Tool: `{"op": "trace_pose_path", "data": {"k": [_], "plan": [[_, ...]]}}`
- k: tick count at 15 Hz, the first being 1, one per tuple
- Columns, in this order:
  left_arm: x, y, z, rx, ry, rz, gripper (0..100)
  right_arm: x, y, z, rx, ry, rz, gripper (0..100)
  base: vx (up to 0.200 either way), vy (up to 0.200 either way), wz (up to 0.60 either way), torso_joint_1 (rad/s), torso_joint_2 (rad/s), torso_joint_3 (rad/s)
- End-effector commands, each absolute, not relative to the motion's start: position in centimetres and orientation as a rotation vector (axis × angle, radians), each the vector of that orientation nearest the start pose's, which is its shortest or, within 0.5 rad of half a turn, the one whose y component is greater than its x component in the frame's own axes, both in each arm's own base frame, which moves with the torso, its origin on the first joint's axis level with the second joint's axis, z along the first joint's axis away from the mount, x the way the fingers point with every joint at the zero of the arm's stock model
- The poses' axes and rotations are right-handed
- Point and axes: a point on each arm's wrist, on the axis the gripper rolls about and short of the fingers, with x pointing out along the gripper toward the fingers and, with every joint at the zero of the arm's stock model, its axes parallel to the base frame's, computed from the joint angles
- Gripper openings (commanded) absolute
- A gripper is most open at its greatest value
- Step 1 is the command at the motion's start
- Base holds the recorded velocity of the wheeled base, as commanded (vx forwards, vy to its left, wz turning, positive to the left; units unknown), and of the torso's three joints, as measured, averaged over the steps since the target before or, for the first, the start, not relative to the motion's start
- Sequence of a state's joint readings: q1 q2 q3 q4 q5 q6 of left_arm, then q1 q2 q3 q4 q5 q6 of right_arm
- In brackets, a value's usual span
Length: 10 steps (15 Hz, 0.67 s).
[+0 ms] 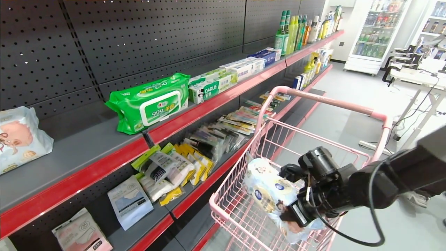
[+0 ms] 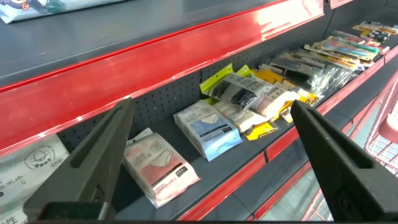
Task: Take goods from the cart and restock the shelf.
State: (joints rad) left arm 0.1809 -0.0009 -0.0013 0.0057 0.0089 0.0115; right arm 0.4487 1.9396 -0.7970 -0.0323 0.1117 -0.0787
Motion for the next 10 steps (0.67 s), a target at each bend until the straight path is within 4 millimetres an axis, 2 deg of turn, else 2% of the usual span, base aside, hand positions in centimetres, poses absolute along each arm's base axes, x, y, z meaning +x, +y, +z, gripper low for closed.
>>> {"op": "trace_pose_path", "data": {"k": [1, 3, 5, 8, 10], "plan": [[-2.3, -0.4, 7.5, 0.012, 0.006, 0.190, 100, 22.5, 10.3, 17.4, -0.138, 0.867, 0.393, 0, 0.000, 0.000, 0.00, 0.000, 0.00, 0.000], [-2.3, -0.4, 7.5, 0.012, 0.006, 0.190, 100, 19.1, 8.4, 21.1, -0.124, 0.708, 0.276, 0, 0.000, 0.000, 0.00, 0.000, 0.00, 0.000], [-2.3, -0.4, 7.5, 0.013, 0.006, 0.190, 100, 16.2, 6.2, 22.1, -0.190, 0.631, 0.097, 0, 0.000, 0.000, 0.00, 0.000, 0.00, 0.000], [-2.3, -0.4, 7.5, 0.012, 0.006, 0.190, 100, 11.6, 3.6, 23.0, -0.197, 0.543, 0.079, 0, 0.000, 0.000, 0.00, 0.000, 0.00, 0.000], [-2.3, -0.4, 7.5, 0.012, 0.006, 0.190, 100, 8.5, 2.3, 23.2, -0.195, 0.512, 0.058, 0, 0.000, 0.000, 0.00, 0.105, -0.29, -0.178]]}}
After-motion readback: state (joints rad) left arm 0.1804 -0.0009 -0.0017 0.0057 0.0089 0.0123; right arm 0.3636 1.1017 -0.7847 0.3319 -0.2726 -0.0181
